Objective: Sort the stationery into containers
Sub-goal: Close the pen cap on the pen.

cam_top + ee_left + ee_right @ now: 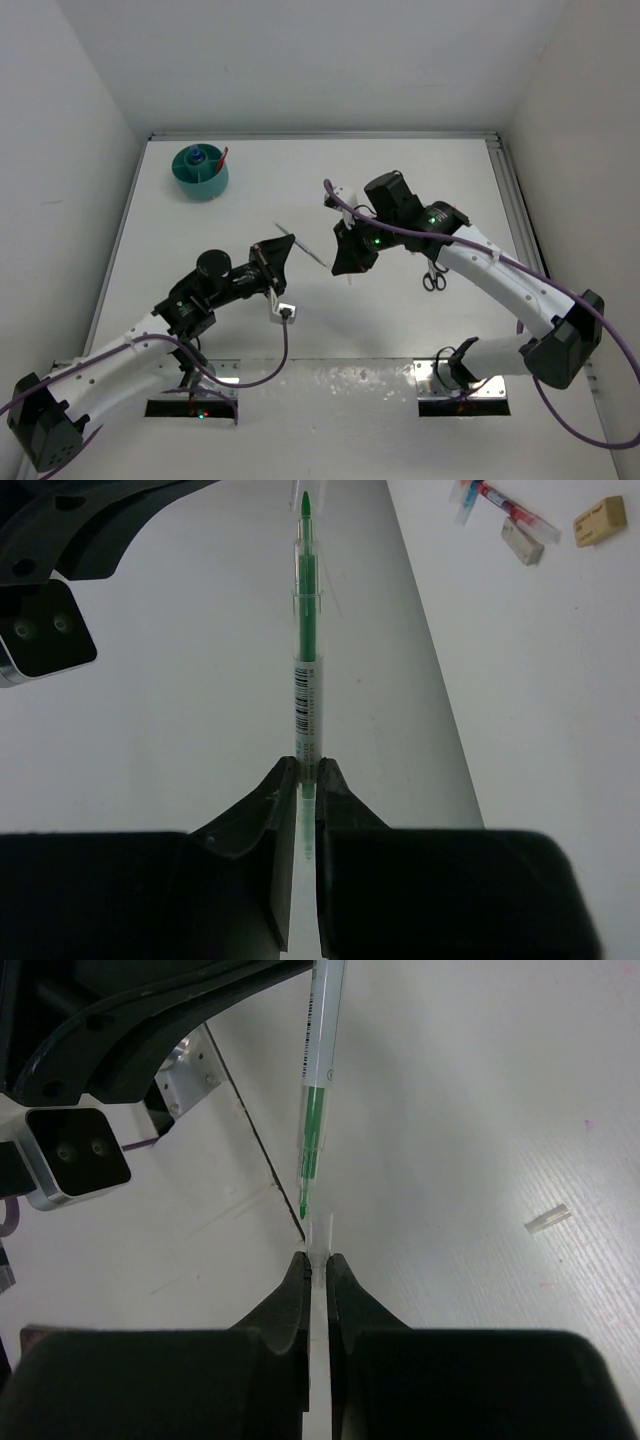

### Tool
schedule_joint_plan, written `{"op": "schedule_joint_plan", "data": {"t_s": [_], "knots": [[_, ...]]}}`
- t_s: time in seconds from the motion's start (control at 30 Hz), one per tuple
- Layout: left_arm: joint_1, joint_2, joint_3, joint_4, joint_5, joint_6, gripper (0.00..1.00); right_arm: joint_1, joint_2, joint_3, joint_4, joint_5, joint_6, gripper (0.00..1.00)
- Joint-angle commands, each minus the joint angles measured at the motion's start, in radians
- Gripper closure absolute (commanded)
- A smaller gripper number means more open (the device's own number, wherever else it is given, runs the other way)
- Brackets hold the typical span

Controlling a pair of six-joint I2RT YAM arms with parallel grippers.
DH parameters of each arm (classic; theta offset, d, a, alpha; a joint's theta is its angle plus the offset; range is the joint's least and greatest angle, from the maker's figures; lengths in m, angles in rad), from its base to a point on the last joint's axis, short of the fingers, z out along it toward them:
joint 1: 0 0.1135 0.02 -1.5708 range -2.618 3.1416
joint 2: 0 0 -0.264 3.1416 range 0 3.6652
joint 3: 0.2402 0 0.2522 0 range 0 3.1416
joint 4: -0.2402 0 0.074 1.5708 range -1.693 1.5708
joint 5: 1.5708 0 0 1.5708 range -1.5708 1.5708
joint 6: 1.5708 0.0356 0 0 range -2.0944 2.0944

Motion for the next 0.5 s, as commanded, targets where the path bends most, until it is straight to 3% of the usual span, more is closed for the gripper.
{"op": "schedule_joint_plan", "data": {"t_s": [0.0,0.47], "knots": [[-0.021,0.01,0.019,0.043,0.025,0.01,1.0,0.003,-0.003,0.017,0.06,-0.014,0.009,1.0],[-0.024,0.032,0.029,0.069,0.045,0.048,1.0,0.008,0.019,0.046,0.033,-0.02,0.004,1.0]]}}
